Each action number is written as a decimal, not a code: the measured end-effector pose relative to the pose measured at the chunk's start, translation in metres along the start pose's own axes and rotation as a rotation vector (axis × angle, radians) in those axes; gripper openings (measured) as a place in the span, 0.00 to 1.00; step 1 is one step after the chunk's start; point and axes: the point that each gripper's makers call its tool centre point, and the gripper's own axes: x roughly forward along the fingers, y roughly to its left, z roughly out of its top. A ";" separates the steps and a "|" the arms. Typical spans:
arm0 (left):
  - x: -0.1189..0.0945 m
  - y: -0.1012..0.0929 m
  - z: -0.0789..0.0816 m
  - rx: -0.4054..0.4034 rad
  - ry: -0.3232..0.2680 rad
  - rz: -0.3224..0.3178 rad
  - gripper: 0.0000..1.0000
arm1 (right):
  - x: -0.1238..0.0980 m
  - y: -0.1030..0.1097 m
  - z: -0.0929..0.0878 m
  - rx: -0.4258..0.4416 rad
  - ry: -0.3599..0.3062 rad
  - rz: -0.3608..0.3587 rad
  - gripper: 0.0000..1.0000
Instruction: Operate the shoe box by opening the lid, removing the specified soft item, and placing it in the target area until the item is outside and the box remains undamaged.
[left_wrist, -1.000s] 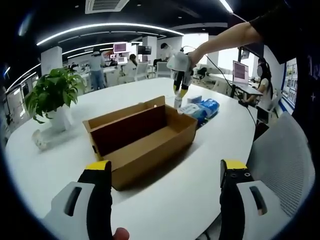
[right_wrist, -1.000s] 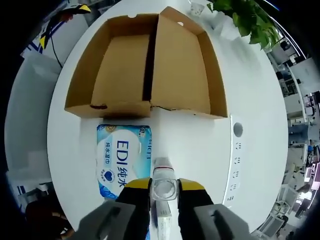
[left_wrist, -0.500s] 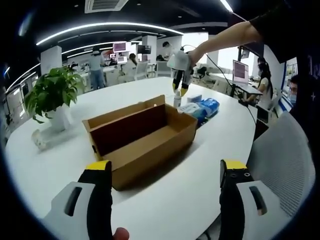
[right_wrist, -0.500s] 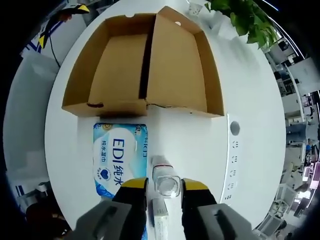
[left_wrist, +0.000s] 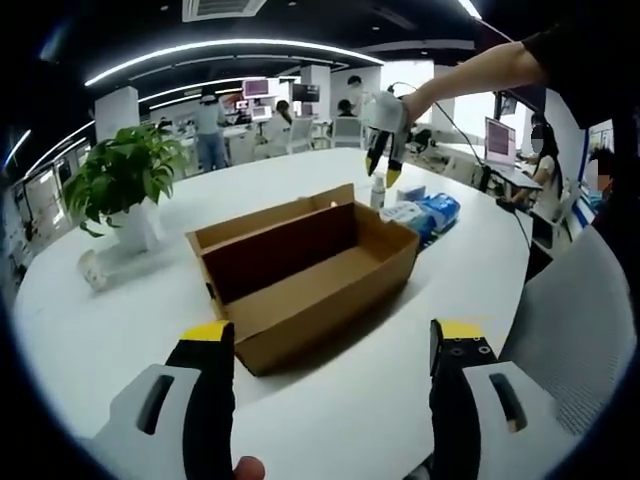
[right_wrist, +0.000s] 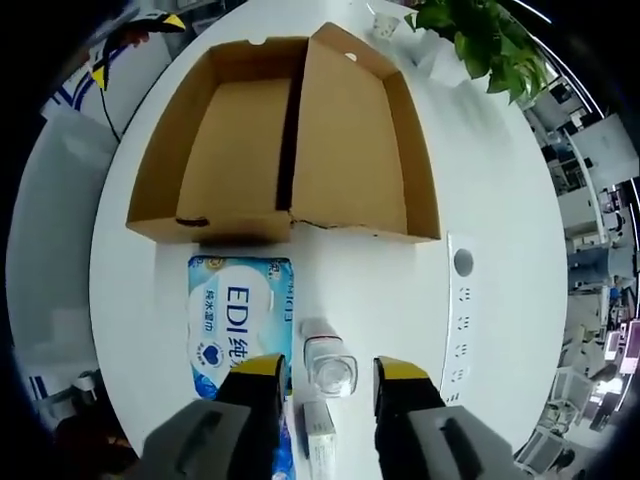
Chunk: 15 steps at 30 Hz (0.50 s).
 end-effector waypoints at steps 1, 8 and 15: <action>0.000 0.003 0.001 -0.003 -0.002 0.009 0.78 | -0.001 0.000 0.001 0.009 -0.007 -0.004 0.35; 0.006 0.023 -0.002 -0.081 0.020 0.061 0.67 | -0.008 -0.005 0.010 0.079 -0.066 -0.014 0.42; 0.014 0.042 -0.004 -0.130 0.039 0.128 0.57 | -0.013 -0.014 0.029 0.185 -0.169 -0.015 0.46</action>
